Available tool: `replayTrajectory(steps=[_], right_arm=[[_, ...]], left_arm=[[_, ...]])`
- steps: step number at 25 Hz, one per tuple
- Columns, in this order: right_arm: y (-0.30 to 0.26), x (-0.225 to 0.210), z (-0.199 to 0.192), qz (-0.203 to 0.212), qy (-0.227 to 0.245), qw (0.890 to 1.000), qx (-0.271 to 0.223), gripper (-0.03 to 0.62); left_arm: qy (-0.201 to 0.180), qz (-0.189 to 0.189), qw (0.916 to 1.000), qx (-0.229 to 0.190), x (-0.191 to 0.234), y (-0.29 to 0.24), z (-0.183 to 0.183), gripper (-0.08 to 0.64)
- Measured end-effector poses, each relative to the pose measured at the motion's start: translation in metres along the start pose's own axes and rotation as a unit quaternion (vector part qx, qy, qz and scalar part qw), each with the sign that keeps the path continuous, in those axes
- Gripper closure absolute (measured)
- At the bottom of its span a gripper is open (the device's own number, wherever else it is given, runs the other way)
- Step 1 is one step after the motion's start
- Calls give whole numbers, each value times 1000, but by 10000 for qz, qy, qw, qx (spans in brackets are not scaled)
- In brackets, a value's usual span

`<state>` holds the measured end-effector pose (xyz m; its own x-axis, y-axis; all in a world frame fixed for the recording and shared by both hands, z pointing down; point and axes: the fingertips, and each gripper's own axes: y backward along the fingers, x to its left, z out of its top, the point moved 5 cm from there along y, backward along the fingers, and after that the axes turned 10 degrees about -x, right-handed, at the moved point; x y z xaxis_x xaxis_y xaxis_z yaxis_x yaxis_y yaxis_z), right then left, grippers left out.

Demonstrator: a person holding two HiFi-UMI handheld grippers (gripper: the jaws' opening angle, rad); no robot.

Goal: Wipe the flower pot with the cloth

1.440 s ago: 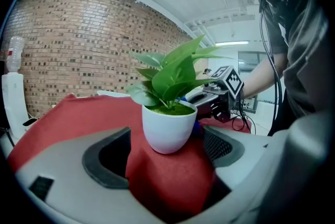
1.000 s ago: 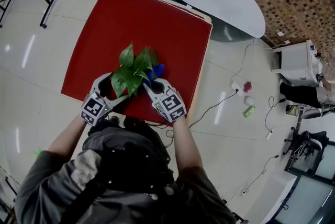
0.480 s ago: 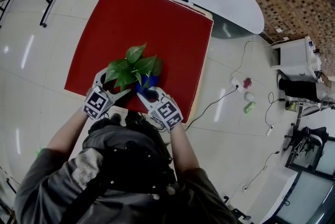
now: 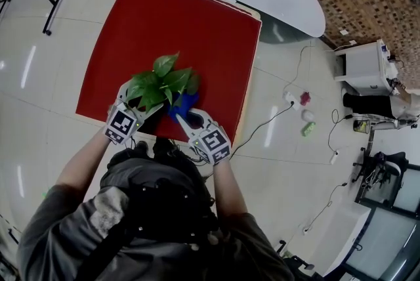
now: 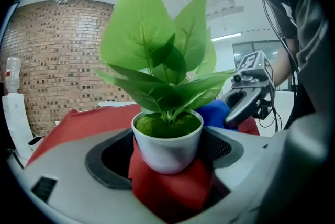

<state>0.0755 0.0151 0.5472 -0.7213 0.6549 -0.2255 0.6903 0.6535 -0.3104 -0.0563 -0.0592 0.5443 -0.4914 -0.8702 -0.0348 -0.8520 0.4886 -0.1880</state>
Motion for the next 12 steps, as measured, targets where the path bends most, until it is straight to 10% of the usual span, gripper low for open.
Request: replayTrajectory(steps=[5, 12], right_arm=[[-1, -69, 3, -537, 27, 9983, 217, 526], [-61, -90, 21, 477, 489, 9973, 279, 528]], left_arm=[[-24, -362, 9993, 19, 8, -5, 0, 115], [-101, -715, 9973, 113, 16, -12, -1, 117]])
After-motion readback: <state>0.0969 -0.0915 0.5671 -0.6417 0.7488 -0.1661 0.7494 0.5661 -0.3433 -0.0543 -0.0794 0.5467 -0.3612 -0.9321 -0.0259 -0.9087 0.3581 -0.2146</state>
